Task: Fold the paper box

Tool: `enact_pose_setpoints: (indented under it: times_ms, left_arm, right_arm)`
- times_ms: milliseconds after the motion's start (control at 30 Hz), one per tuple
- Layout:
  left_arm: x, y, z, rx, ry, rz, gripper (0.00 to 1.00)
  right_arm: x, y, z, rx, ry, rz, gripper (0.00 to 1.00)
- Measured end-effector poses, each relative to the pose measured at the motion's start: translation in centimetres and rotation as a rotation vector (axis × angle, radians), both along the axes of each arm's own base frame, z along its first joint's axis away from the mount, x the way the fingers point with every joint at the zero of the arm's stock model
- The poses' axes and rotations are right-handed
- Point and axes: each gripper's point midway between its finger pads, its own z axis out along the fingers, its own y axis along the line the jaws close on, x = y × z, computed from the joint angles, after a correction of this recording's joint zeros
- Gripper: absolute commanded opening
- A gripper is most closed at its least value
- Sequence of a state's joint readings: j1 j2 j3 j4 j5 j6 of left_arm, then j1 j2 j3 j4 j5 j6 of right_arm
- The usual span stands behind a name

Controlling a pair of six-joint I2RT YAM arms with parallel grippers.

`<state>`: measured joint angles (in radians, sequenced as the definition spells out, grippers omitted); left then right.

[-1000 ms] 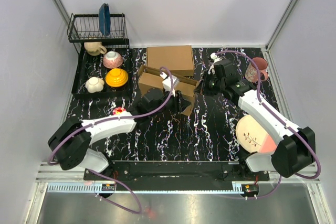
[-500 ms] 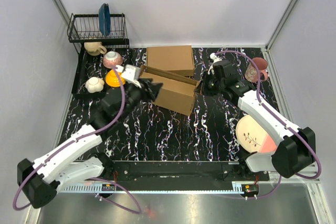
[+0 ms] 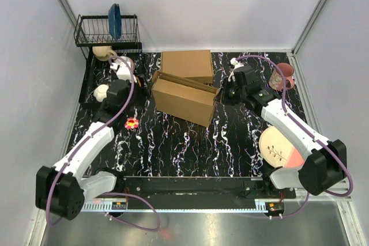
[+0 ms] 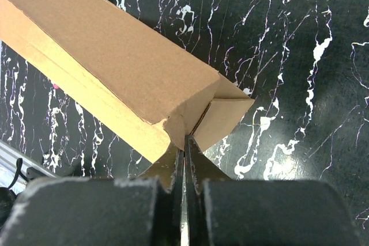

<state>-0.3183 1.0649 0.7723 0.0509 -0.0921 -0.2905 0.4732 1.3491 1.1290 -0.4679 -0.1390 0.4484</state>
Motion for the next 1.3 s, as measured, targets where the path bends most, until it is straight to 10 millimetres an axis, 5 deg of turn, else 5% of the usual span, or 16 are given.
enact_pose_setpoints:
  times_ms: [233,667,833,1033,1300]
  left_arm:
    - [1.9,-0.6,-3.0,0.02,0.055,-0.064,0.65]
    - [4.4,-1.6,-0.6,-0.003,-0.039,-0.124,0.62]
    - [5.4,-1.7,-1.2,0.005,-0.026,-0.131,0.6]
    - [6.1,-1.8,-3.1,0.018,0.016,-0.134,0.5]
    - [6.3,-2.1,-2.7,0.004,0.007,-0.158,0.2]
  right_arm:
    - [0.0,0.0,0.0,-0.003,-0.003,0.005,0.0]
    - [0.1,0.0,0.0,-0.024,-0.015,0.004,0.0]
    - [0.0,0.0,0.0,-0.029,-0.016,0.007,0.0]
    - [0.0,0.1,0.0,-0.034,-0.019,0.011,0.0]
    - [0.1,0.0,0.0,-0.041,-0.022,0.006,0.0]
